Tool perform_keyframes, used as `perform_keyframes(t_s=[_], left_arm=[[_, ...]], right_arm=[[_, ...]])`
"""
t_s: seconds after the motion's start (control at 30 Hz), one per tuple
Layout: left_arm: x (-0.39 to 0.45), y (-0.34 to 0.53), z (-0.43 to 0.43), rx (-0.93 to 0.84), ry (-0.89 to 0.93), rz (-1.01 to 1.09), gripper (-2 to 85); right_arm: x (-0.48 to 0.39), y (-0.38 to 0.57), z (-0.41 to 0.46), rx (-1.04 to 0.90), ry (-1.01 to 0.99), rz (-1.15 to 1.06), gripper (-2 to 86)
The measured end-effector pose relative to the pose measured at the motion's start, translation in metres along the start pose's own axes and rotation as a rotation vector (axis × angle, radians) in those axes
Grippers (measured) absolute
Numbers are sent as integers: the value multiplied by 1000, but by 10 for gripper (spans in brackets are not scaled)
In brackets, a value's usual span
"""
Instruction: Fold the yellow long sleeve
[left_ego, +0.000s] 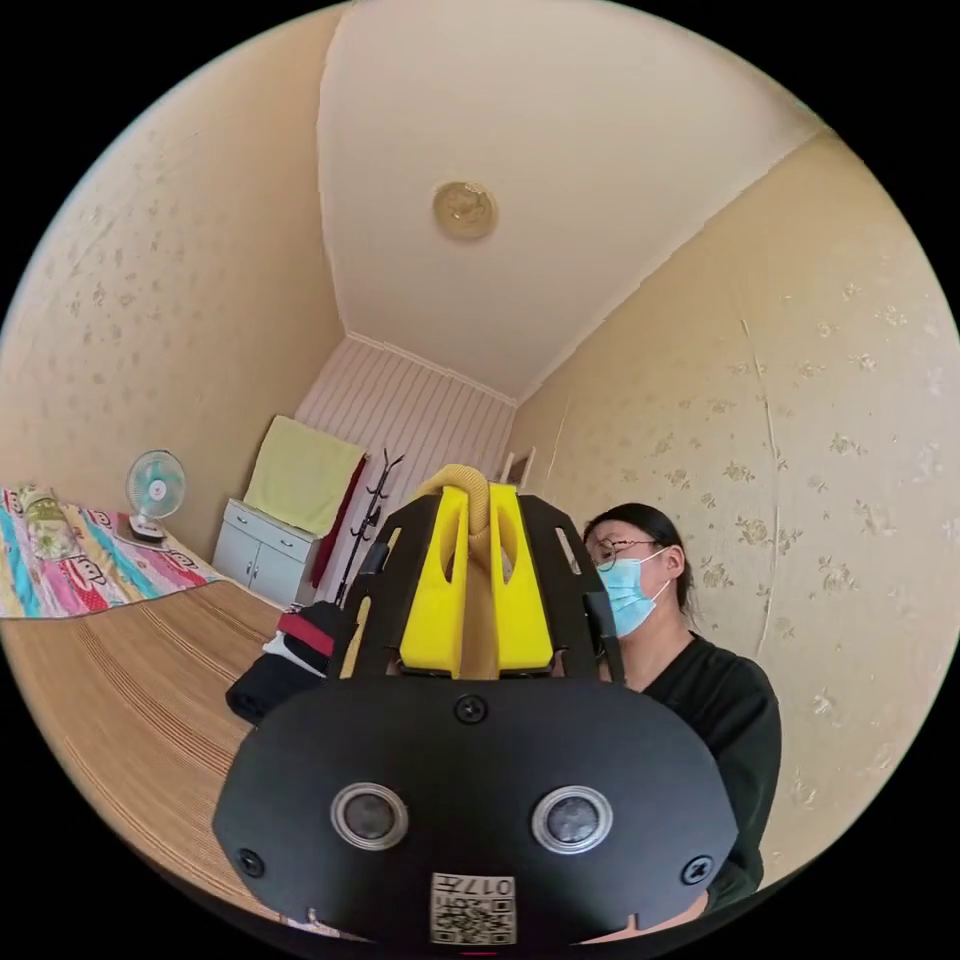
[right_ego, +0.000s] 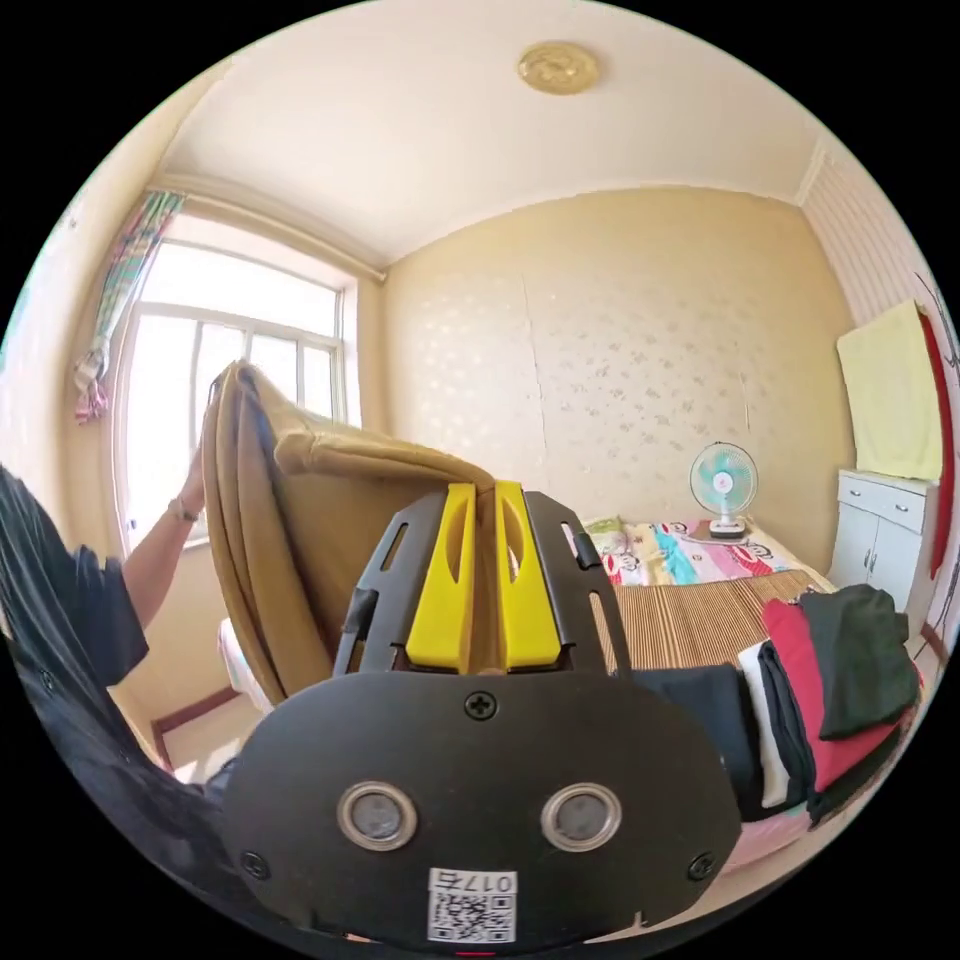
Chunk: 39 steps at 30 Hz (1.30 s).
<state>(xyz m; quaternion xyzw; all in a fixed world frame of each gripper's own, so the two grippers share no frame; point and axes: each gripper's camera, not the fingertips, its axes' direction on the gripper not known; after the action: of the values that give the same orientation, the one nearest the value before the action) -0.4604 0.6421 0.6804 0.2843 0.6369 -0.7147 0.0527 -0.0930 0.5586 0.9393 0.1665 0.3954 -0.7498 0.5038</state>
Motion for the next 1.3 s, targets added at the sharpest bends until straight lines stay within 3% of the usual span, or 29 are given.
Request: perform_keyframes(t_s=[0.17, 0.3, 0.43, 0.57, 0.7, 0.9, 1.0, 1.07, 1.13, 1.23, 1.3], left_arm=[[41, 2, -25, -141, -481, -20, 37], [89, 2, -21, -85, -680, 112, 36], [135, 7, -9, 105, -819, 209, 33], [178, 47, 8, 396, -1005, 321, 33], [184, 71, 19, 564, -1099, 428, 34], [66, 28, 5, 515, -1205, 383, 35], [-49, -10, 12, 383, -1352, 383, 36], [-188, -53, -4, 189, -1326, 183, 40], [-279, -59, -39, 180, -1274, -59, 54], [-371, -42, -62, -81, -1316, -284, 75], [-383, -12, -64, -175, -1271, -256, 78]], right_arm=[[-40, -43, -2, 120, 88, -39, 32], [-65, -39, -19, 263, 61, 7, 31], [-84, -21, -42, 418, 127, 19, 33], [-90, -5, -54, 391, 12, 27, 33], [-103, 27, -54, 408, 103, -29, 33], [-63, 36, 37, 184, 95, -1, 34], [-42, 39, 135, 40, 236, -41, 35], [-17, 39, 229, -133, 331, -111, 37], [38, 60, 364, -386, 346, -138, 42], [87, 115, 439, -670, 303, -68, 45], [90, 162, 435, -678, 258, -97, 44]])
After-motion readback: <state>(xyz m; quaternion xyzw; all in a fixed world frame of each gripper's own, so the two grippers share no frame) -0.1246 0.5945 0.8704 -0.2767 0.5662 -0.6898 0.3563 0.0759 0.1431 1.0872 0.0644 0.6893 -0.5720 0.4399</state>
